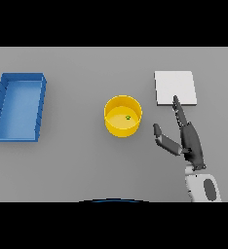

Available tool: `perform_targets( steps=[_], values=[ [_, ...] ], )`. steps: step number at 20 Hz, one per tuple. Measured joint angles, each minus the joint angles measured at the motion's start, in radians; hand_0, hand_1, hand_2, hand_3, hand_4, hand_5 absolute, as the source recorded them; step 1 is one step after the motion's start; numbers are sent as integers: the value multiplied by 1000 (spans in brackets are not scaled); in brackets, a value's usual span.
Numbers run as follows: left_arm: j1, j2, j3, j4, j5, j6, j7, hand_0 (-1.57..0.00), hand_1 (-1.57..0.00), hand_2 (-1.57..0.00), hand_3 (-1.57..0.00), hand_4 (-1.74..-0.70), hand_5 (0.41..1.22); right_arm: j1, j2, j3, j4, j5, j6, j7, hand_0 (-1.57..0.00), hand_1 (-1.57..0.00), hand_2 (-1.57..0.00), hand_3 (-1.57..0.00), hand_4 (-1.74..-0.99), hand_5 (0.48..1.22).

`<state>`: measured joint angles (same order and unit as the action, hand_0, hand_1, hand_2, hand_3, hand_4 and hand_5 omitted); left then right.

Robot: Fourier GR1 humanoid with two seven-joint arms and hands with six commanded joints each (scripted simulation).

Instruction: Pick up the red beaker and tilt it to pour out 1 green nut into yellow bowl. Pick up the yellow bowl and place it on the metallic measuring scale.

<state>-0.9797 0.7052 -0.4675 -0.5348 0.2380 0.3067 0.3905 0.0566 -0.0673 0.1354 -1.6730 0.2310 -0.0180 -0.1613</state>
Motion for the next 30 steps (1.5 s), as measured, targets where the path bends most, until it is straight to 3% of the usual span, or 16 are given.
perform_targets(
  steps=[6,10,11,13,14,16,18,20,24,28,30],
  values=[
    [245,55,-48,-332,101,163,121,-1571,-1571,-1571,-1383,-1741,1221,-2,-5,-7,12,-5,2,-3,1,1,1,1,-1186,687],
    [324,89,-88,-453,165,194,189,-1571,-1571,-1571,-1366,-1735,955,-1,6,-2,15,-5,0,10,1,1,1,1,-1168,679],
    [326,101,-101,-477,184,183,204,-1571,-1571,-1571,-1407,-1661,888,-15,4,-9,23,-11,-1,11,1,1,1,1,-1165,678],
    [360,139,-131,-554,214,144,191,-1571,-1545,-1489,-1238,-1311,774,-5,1,-7,19,-3,-5,1,1,1,1,1,-1163,671],
    [367,165,-148,-576,204,93,170,-1495,-1380,-1311,-1098,-1155,740,1,4,-1,15,4,-7,-3,1,1,1,1,-1159,669],
    [385,190,-143,-610,233,-3,94,-1003,-883,-839,-707,-933,697,1,1,-5,23,7,-12,1,1,1,1,1,-1162,671],
    [407,211,-136,-617,268,-72,82,-641,-565,-536,-452,-823,667,-2,9,1,11,1,-10,7,1,1,1,1,-1151,677],
    [397,225,-162,-628,242,-95,105,-410,-361,-343,-289,-762,651,-5,-1,-3,14,-4,-1,-2,1,1,1,1,-1145,685],
    [374,189,-192,-571,188,-81,97,-167,-147,-140,-118,-724,647,9,-6,3,5,5,1,-5,1,1,1,1,-1164,688],
    [358,184,-187,-542,160,-47,69,-68,-60,-57,-48,-708,658,2,4,9,6,27,-18,33,1,1,1,1,-1175,672],
    [366,176,-176,-553,162,-17,26,-43,-38,-36,-30,-711,674,-7,-23,17,-10,71,-26,56,1,1,1,1,-1146,691]
  ],
)
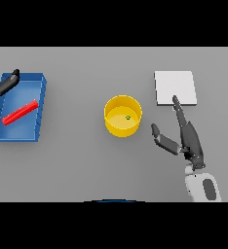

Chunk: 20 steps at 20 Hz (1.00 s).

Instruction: Pick up the red beaker and tilt it to pour out 1 green nut into yellow bowl. Pick up the yellow bowl and place it on the metallic measuring scale.

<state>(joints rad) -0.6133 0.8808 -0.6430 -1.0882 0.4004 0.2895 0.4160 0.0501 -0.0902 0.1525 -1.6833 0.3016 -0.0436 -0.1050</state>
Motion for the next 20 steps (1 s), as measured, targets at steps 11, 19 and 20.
perform_targets(
  steps=[11,19,20],
  values=[
    [17,-2,13,-35,18,25,-35,-3,-2,-2,-2,-715,669,-321,-289,261,90,371,262,-15,1,1,1,1,-1232,702],
    [16,-4,22,-33,36,13,-36,0,0,0,1,-722,688,-551,-338,439,246,528,412,-100,1,1,1,1,-1219,705],
    [13,-2,21,-37,33,15,-30,0,1,1,1,-722,687,-576,-332,457,275,545,429,-86,1,1,1,1,-1223,705]
  ],
)
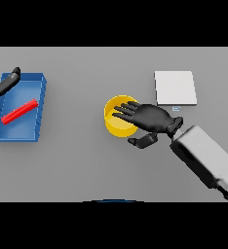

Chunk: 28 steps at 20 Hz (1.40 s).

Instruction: Pick up the red beaker and tilt it to pour out 1 green nut into yellow bowl. Pick up the yellow bowl and place it on the metallic measuring scale.

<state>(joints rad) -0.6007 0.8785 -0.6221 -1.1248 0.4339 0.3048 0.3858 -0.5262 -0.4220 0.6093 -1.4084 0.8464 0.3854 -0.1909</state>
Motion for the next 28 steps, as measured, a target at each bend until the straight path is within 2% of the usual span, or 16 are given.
perform_targets(
  steps=[4,9,12,13,14,16,17,18,19,20,22,24,26,28],
  values=[
    [23,8,6,-9,10,-2,-20,1,1,1,1,-724,688,-76,18,57,108,45,26,-21,1,1,1,1,-1231,703],
    [40,8,10,2,14,-5,-41,1,1,1,1,-721,682,-148,51,106,211,79,64,-21,1,1,1,1,-1270,727],
    [30,16,12,-13,16,-10,-36,1,1,1,1,-717,688,-153,53,124,233,86,87,-25,1,1,1,1,-1290,746],
    [28,13,10,-10,14,-8,-30,1,1,1,1,-718,688,-165,74,126,247,87,92,-4,1,1,1,1,-1297,753],
    [24,5,9,-7,14,-5,-32,1,1,1,1,-719,686,-175,81,117,253,77,98,-4,1,1,1,1,-1305,763],
    [35,12,17,-6,19,-8,-51,1,1,1,1,-713,686,-166,80,109,254,64,120,4,-3,-16,-19,-43,-1336,810],
    [33,17,19,-14,22,-9,-46,1,1,1,1,-712,689,-169,90,102,260,60,126,24,-110,-97,-86,-96,-1360,842],
    [40,19,19,-15,23,-9,-51,1,1,1,1,-714,691,-172,96,104,263,61,131,32,-287,-236,-176,-173,-1387,873],
    [39,18,18,-11,21,-9,-48,1,1,1,1,-716,692,-170,89,109,260,63,132,16,-544,-473,-310,-262,-1420,943],
    [32,22,21,-11,24,-12,-41,1,1,1,1,-719,692,-169,86,114,253,68,131,12,-750,-693,-476,-351,-1454,999],
    [38,21,18,-24,24,-6,-40,1,1,1,1,-719,693,-170,81,120,254,67,122,-9,-1045,-1009,-870,-574,-1552,1079],
    [46,27,19,-30,25,-7,-44,1,1,1,1,-724,696,-162,72,117,245,60,117,-32,-1235,-1211,-1122,-834,-1614,1130],
    [38,28,21,-32,27,-4,-38,1,1,1,1,-725,698,-170,71,120,259,61,99,-55,-1356,-1341,-1192,-1041,-1660,1163],
    [36,28,22,-17,26,-17,-50,1,1,1,1,-722,695,-176,65,127,254,70,97,-51,-1433,-1424,-1240,-1183,-1689,1184]
  ],
)
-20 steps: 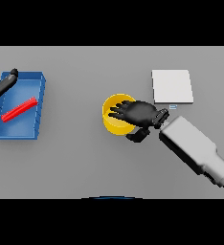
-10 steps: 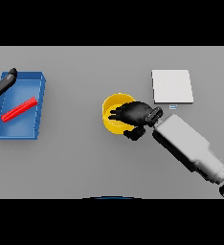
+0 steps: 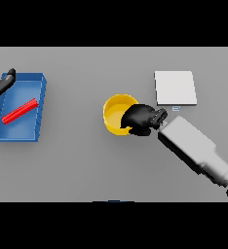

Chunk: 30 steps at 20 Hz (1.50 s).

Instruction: Pick up the red beaker and tilt it to pour out 1 green nut into yellow bowl. Pick up the yellow bowl and place it on the metallic measuring scale.

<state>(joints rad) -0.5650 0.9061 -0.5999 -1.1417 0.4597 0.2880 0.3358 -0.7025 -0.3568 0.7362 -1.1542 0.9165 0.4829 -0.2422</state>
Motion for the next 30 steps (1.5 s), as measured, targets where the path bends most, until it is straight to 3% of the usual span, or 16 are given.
perform_targets(
  steps=[2,7,13,15,21,22,29,30],
  values=[
    [-1,15,3,-9,2,-7,5,1,1,1,1,-719,696,6,-6,-6,4,-4,-22,-14,-1483,-1477,-1293,-1233,-1708,1197],
    [3,9,-1,-8,5,-15,7,1,1,1,1,-717,696,8,-8,-40,-26,-30,-5,31,-1542,-1540,-1331,-1340,-1730,1213],
    [-1,-5,-8,-2,-6,2,10,1,1,1,1,-722,688,12,-61,-114,-150,-80,82,77,-1563,-1563,-1432,-1208,-1738,1219],
    [0,-7,-13,-1,-9,-1,14,1,1,1,1,-714,686,11,-98,-146,-179,-83,79,86,-1566,-1566,-1455,-1180,-1739,1220],
    [10,12,-8,-31,-2,1,16,1,1,1,1,-723,698,33,-132,-190,-228,-79,74,143,-1565,-1570,-1513,-1155,-1741,1220],
    [16,20,-3,-37,3,1,14,1,1,1,1,-725,704,41,-153,-201,-242,-81,70,132,-1566,-1570,-1516,-1149,-1741,1220],
    [-2,23,-13,-58,-4,18,71,1,1,1,1,-735,727,17,-172,-271,-98,-63,-34,132,-1570,-1571,-1539,-1145,-1741,1221],
    [7,21,-8,-53,5,15,65,1,1,1,1,-737,730,7,-179,-278,-64,-56,-56,110,-1570,-1571,-1540,-1143,-1741,1221]
  ],
)
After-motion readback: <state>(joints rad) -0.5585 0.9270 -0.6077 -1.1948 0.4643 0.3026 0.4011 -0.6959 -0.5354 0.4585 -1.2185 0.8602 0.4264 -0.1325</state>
